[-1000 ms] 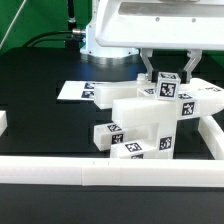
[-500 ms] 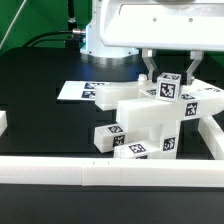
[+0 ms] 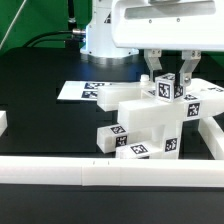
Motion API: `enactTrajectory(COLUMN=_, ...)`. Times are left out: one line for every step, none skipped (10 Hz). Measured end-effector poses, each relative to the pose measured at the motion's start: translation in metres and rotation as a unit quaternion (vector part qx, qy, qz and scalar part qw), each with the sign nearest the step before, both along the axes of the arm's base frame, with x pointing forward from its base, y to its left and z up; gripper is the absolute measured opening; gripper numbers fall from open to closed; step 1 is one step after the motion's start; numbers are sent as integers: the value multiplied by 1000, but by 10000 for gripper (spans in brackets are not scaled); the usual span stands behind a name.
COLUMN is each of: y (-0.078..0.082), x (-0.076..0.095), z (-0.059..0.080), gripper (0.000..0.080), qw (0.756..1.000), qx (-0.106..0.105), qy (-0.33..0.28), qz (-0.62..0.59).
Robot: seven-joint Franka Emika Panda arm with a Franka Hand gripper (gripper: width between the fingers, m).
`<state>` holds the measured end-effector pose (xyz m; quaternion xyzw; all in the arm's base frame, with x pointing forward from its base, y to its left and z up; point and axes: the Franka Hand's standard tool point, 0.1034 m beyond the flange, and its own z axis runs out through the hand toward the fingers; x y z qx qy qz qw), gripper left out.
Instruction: Assemble chair
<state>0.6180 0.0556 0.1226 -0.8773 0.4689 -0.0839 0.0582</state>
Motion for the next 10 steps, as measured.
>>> enactTrajectory(y=0, x=0, z=0, gripper=284, qw=1000, qx=0, qy=0, qz=-1)
enactTrajectory(y=0, x=0, z=0, gripper=400, qw=1000, qx=-2, qy=-1, qz=10)
enactTrajectory(y=0, x=0, z=0, gripper=400, qw=1000, qx=-5, qy=-1, qz=23)
enactTrajectory(y=0, x=1, z=1, gripper=576, qw=999, qx=-7, qy=-1, qz=38)
enactTrajectory(y=1, x=2, z=2, gripper=576, qw=997, qx=-15, qy=-2, qz=70)
enactTrajectory(y=2, x=3, z=2, gripper=633, qw=993, qx=-23, qy=-3, qz=114)
enactTrajectory(y=1, x=3, z=2, gripper=647, qw=988, qx=-32, qy=-5, qz=153)
enactTrajectory(y=1, x=3, z=2, gripper=647, qw=982, qx=-39, qy=-6, qz=185)
enactTrajectory(y=1, x=2, z=2, gripper=647, qw=981, qx=-38, qy=-3, qz=191)
enactTrajectory(y=-1, x=1, z=2, gripper=649, qw=981, qx=-34, qy=7, qz=190)
